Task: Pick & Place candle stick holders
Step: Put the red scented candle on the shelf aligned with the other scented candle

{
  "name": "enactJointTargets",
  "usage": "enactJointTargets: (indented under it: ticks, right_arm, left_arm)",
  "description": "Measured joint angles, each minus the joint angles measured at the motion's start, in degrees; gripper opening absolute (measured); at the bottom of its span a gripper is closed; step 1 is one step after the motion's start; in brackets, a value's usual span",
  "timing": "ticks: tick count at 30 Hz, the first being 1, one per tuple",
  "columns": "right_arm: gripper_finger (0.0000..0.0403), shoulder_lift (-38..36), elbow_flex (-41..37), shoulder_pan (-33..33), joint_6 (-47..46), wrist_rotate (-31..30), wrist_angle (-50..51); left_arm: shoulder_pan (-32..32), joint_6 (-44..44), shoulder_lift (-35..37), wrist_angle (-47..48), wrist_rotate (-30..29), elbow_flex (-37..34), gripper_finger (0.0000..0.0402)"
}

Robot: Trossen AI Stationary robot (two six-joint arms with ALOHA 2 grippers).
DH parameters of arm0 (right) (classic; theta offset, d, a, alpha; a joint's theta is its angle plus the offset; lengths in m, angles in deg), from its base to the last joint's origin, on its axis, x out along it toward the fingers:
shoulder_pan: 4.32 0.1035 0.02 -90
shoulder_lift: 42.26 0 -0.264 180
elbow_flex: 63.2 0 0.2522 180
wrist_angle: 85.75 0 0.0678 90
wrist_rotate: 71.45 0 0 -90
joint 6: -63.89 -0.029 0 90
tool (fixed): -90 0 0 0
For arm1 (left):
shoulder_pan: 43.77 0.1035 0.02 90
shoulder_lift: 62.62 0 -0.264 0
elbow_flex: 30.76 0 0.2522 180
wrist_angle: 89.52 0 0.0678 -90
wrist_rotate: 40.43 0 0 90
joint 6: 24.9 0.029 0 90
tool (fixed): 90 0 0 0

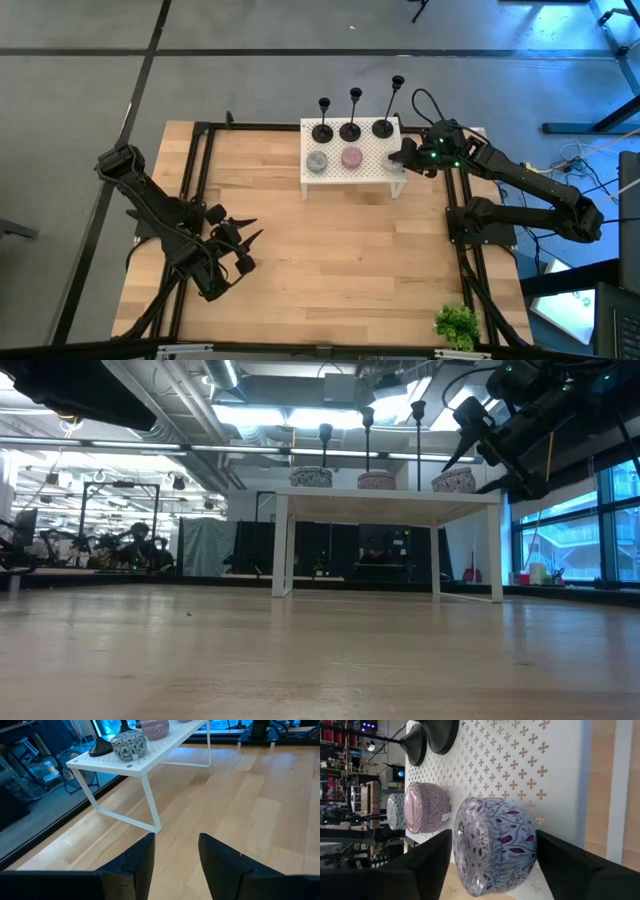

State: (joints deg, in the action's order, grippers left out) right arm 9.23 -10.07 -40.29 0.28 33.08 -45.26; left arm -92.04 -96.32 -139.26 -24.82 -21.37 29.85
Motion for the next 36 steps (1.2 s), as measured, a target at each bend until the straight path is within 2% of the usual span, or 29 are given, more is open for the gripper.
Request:
enactJointTargets:
  ticks: [12, 20, 36]
  right_arm:
    - [0.0349, 0.0, 0.0, 0.0, 0.8, 0.7, -0.3]
    - [0.0353, -0.1, 0.9, 0.0, 2.1, 2.8, 0.9]
    - [0.0353, -0.2, 3.6, 0.0, 6.0, 2.6, 0.9]
  left_arm:
    - [0.0, 0.0, 0.0, 0.0, 0.0, 0.0, 0.0148]
    - [0.0, 0.0, 0.0, 0.0, 0.4, 0.0, 0.0148]
    - [0.0, -0.4, 0.0, -0.2, 0.7, 0.0, 0.0148]
